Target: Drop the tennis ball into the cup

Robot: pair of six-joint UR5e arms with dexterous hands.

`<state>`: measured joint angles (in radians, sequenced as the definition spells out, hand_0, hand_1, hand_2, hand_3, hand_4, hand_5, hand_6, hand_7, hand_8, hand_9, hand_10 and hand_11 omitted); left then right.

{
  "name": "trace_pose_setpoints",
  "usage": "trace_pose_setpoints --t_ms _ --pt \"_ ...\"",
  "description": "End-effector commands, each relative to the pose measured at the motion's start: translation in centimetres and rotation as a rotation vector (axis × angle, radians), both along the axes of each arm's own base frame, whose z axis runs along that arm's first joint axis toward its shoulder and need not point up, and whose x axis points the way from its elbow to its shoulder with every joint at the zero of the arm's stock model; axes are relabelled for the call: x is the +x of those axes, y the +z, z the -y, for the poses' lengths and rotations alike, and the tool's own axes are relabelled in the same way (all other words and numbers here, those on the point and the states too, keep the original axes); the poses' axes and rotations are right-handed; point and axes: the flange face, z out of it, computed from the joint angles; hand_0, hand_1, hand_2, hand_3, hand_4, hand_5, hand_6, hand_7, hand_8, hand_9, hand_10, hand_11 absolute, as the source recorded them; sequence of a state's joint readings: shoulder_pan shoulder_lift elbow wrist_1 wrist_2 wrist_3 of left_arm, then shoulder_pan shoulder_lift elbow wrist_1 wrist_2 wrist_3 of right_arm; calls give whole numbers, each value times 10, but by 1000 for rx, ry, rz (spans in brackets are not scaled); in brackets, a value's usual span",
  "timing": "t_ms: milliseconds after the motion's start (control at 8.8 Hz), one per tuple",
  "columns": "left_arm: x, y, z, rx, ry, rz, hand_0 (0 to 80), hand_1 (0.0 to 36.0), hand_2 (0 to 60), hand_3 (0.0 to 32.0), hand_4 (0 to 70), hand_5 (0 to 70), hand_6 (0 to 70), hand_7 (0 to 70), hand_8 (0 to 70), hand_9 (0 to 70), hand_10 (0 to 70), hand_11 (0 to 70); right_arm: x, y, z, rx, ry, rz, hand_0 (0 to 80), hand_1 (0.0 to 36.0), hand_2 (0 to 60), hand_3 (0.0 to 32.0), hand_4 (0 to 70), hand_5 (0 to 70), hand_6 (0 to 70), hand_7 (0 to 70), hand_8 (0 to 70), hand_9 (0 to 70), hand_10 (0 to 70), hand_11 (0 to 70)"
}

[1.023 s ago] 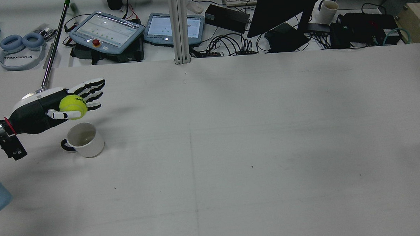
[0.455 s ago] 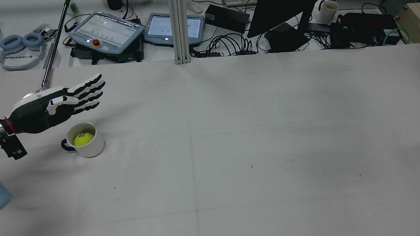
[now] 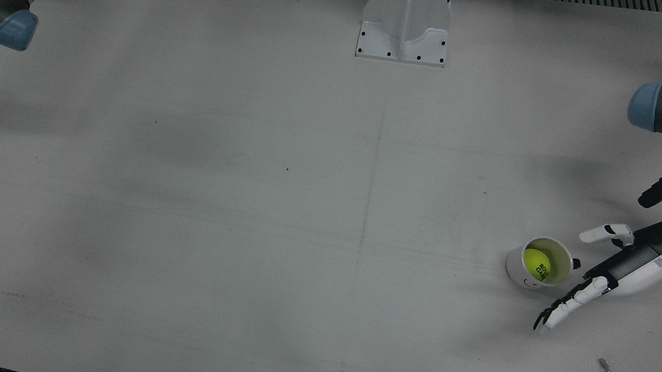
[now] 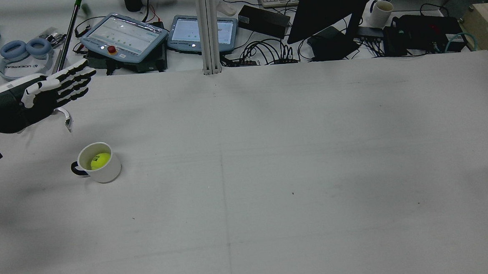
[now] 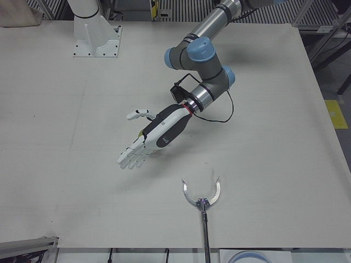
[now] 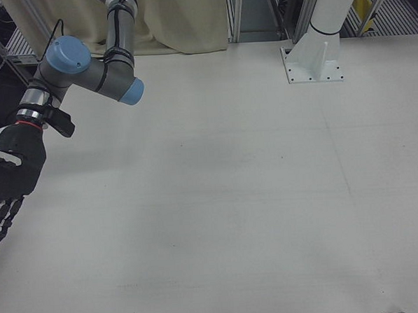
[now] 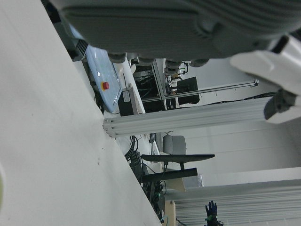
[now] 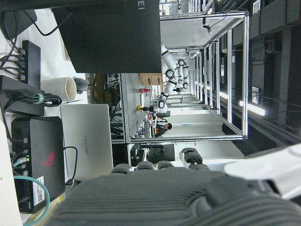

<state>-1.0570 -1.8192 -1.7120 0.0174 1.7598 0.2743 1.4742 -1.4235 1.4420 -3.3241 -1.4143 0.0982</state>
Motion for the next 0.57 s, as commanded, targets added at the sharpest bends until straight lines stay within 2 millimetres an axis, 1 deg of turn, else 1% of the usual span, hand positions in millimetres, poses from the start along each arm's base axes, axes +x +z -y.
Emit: trace_pose_setpoints --t_ms 0,114,227,341,455 --pt "-123 -37 3 -68 -191 6 800 360 119 36 0 133 0 30 0 0 30 100 0 0 0 0 0 0 0 0 0 0 0 0 0 0 0 0 0 0" --pt "-142 -40 5 -65 -224 0 800 360 173 70 0 142 0 5 0 0 24 92 0 1 0 -2 0 0 0 0 0 0 0 0 0 0 0 0 0 0" --pt "-156 -45 3 -62 -246 -2 800 360 264 94 0 142 0 0 0 0 18 83 0 1 0 -2 0 0 0 0 0 0 0 0 0 0 0 0 0 0" --pt "-164 -49 2 -64 -255 0 800 360 289 66 0 141 0 0 0 0 18 82 0 1 0 -2 0 0 0 0 0 0 0 0 0 0 0 0 0 0" --pt "-165 -51 0 -68 -255 0 800 360 326 0 0 140 0 35 0 0 26 93 0 1 0 -2 0 0 0 0 0 0 0 0 0 0 0 0 0 0"
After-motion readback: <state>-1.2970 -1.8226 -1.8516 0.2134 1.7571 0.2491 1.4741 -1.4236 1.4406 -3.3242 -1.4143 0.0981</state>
